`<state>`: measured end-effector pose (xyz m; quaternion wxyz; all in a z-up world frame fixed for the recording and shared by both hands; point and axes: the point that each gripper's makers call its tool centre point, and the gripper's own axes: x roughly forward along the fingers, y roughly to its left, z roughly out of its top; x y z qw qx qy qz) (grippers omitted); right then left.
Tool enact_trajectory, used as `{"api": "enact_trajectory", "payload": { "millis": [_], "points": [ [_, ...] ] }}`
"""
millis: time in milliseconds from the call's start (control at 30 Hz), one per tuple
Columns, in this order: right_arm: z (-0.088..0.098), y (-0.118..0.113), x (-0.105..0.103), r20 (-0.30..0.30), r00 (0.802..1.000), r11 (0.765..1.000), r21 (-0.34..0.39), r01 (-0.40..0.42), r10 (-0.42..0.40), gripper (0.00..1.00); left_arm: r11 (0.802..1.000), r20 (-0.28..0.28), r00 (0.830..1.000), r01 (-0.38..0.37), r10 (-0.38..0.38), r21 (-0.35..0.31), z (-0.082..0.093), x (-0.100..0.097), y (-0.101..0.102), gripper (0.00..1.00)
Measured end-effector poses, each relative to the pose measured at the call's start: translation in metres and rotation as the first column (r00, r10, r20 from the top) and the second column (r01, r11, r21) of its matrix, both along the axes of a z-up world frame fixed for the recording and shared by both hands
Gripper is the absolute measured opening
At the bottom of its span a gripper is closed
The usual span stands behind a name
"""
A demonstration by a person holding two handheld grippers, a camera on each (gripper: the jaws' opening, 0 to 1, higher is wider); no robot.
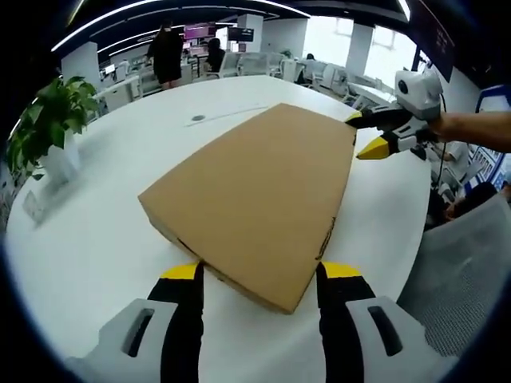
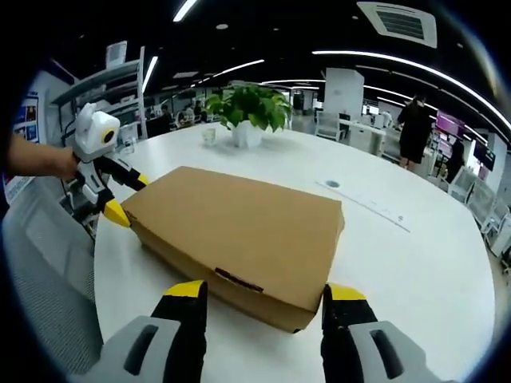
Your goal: Operate the shoe box by opening the lid, removing the specified soft item, and placing it in the target area until the item is outside and the box remains undamaged.
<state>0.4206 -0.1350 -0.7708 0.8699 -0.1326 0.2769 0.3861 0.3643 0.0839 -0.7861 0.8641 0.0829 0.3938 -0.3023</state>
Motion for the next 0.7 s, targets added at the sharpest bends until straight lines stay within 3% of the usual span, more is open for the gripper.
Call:
{"api": "enact_trajectory", "payload": {
  "millis": [167,700],
  "points": [
    [0.0,0.004,-0.007,0.01,1.0,1.0,-0.005,0.011,-0.011,0.44,1.0,-0.003,1.0,0.006,-0.006,0.011,0.0,-0.002,0.013,0.54],
    [0.002,0.039,-0.035,0.008,1.0,1.0,0.018,0.016,-0.016,0.34,1.0,0.005,1.0,-0.019,0.019,0.025,0.0,-0.006,0.057,0.49]
  ]
}}
